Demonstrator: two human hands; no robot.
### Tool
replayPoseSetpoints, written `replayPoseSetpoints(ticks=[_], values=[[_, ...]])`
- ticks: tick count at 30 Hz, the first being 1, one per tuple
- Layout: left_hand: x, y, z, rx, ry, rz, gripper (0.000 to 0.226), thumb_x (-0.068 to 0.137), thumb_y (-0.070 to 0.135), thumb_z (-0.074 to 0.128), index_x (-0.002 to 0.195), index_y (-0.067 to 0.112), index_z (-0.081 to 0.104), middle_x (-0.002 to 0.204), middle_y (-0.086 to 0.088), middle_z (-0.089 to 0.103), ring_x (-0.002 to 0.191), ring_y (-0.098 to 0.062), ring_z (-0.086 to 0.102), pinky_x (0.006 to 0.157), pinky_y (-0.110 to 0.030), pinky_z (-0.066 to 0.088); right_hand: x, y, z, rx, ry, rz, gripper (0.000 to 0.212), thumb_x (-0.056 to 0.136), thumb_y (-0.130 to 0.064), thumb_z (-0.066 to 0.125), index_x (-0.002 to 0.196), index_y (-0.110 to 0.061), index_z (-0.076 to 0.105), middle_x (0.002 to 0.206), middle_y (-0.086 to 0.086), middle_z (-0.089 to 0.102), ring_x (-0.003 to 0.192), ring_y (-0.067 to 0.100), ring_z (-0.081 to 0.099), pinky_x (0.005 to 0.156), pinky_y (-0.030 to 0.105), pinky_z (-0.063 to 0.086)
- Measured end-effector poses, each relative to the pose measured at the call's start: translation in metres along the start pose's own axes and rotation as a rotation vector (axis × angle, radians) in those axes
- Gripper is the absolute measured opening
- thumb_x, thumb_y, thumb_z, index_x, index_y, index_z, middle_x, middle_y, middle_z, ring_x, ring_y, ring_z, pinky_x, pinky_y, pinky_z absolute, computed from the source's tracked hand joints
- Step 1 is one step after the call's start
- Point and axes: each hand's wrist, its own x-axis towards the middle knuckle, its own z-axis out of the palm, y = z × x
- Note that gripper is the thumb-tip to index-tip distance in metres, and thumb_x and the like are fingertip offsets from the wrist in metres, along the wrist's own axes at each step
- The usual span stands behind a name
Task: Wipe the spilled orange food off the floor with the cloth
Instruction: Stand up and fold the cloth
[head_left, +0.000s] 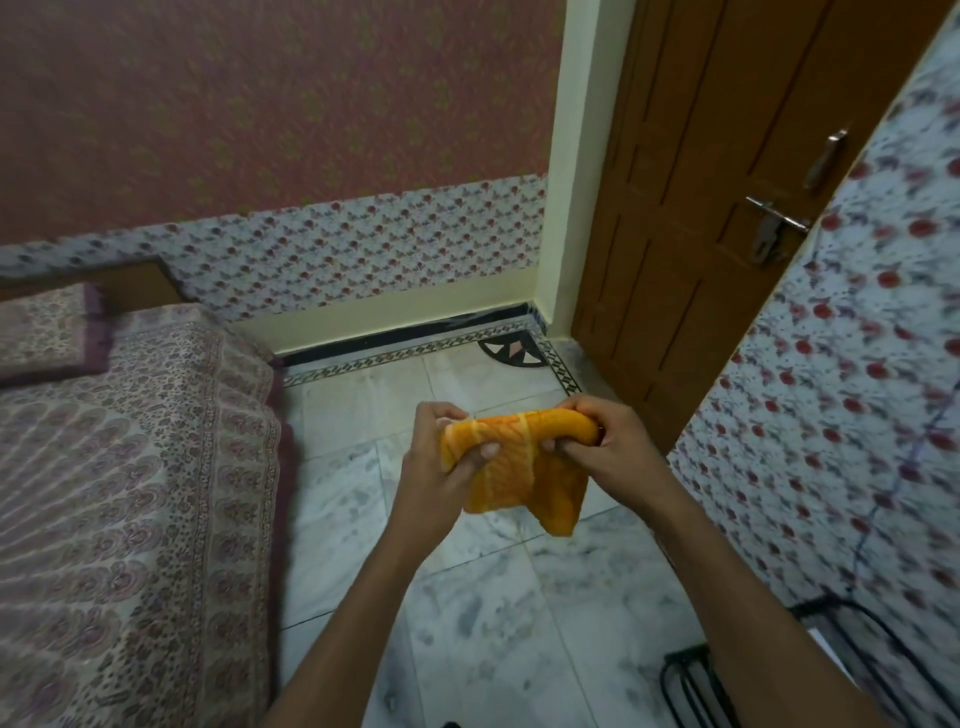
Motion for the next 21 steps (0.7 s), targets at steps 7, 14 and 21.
replayPoseSetpoints(ticks=[7,14,21], values=[[-0.067,0.028,0.076,-0.255,-0.108,-0.065,0.075,0.090,0.006,0.078,0.140,0.036,0.033,0.102,-0.015,0.076,0.096,-0.030,0.077,0.081,-0.045,0.066,-0.063,0.041,-0.067,0.441,0.230,0.241,0.039,0.080,-0.016,0.088,0.115,-0.015,0.072,0.105,0.006,0.079,0.097,0.023,0.077,0.080,0.042,0.065],[-0.138,0.046,0.205,-0.220,0.007,-0.046,0.010,0.104,0.017,0.062,0.109,0.025,0.066,0.112,-0.005,0.070,0.108,-0.033,0.071,0.078,-0.063,0.062,-0.152,0.120,-0.146,0.607,0.033,0.379,0.058,0.077,-0.023,0.086,0.131,-0.015,0.066,0.120,0.008,0.077,0.112,0.030,0.074,0.091,0.053,0.062],[-0.214,0.045,0.315,-0.247,-0.103,-0.243,0.038,0.094,0.015,0.076,0.127,0.032,0.069,0.135,0.000,0.066,0.119,-0.026,0.070,0.084,-0.049,0.065,-0.246,0.194,-0.224,0.382,-0.019,0.413,0.057,0.083,0.000,0.082,0.126,-0.034,0.064,0.121,0.001,0.073,0.115,0.025,0.068,0.083,0.047,0.065]])
